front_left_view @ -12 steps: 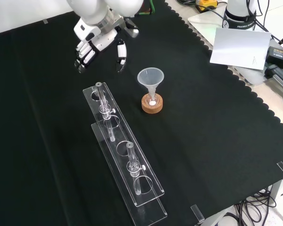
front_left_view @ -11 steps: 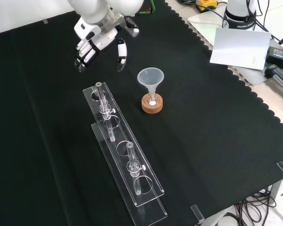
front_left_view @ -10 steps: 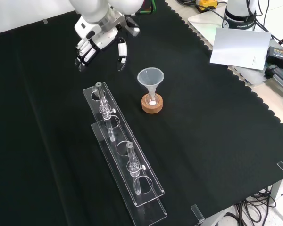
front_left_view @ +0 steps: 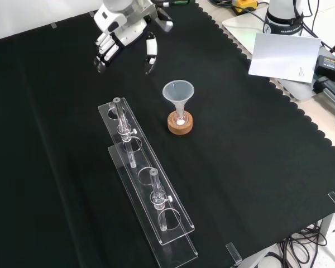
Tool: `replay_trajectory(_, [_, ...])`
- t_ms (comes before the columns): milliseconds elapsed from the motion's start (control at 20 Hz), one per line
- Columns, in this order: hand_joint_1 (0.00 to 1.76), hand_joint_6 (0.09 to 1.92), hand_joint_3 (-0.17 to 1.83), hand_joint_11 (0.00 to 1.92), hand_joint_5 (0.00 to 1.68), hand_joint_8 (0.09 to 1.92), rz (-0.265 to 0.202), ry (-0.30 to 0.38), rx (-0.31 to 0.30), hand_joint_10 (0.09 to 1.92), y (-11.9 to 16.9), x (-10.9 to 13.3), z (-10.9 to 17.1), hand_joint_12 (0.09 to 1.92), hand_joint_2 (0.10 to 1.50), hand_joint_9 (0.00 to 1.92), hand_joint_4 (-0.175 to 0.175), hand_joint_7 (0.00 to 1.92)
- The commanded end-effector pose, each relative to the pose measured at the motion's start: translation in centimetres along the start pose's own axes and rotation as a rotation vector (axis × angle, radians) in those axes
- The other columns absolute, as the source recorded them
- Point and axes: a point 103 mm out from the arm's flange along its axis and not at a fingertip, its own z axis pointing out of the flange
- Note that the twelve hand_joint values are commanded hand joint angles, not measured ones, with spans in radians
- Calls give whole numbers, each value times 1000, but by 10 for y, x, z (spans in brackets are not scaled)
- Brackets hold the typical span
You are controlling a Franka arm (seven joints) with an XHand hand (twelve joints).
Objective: Remove the funnel from the round-bottom flask.
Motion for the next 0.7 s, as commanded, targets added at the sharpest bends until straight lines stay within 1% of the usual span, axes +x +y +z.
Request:
replay_trajectory(50, [675, 87, 418, 170, 176, 550, 8, 33, -13, 693, -40, 14, -13, 1384, 633, 284, -12, 92])
replay_trajectory(450, [616, 87, 406, 252, 165, 591, -9, 38, -18, 686, -76, 43, -23, 1393, 640, 345, -18, 108])
replay_trajectory(700, [571, 87, 400, 272, 130, 592, -23, 37, 23, 682, -92, 67, -25, 1405, 641, 338, -18, 81])
